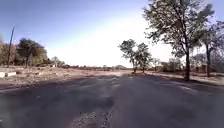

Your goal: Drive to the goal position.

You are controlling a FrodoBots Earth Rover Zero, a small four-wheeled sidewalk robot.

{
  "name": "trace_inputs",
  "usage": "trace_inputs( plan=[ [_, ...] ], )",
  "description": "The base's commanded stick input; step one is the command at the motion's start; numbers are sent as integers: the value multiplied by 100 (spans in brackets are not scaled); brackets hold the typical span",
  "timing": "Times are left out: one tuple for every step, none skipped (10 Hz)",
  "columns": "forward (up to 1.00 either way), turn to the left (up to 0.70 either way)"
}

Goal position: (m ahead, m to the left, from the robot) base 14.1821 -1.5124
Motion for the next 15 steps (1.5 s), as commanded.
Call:
trace_inputs(
  plan=[
    [50, 6],
    [50, 0],
    [50, 0],
    [50, 0],
    [50, 0],
    [50, 0],
    [50, 0],
    [50, 0],
    [50, 0],
    [50, 0],
    [50, 0],
    [50, 0],
    [50, 0],
    [50, 0],
    [50, 10]
  ],
)
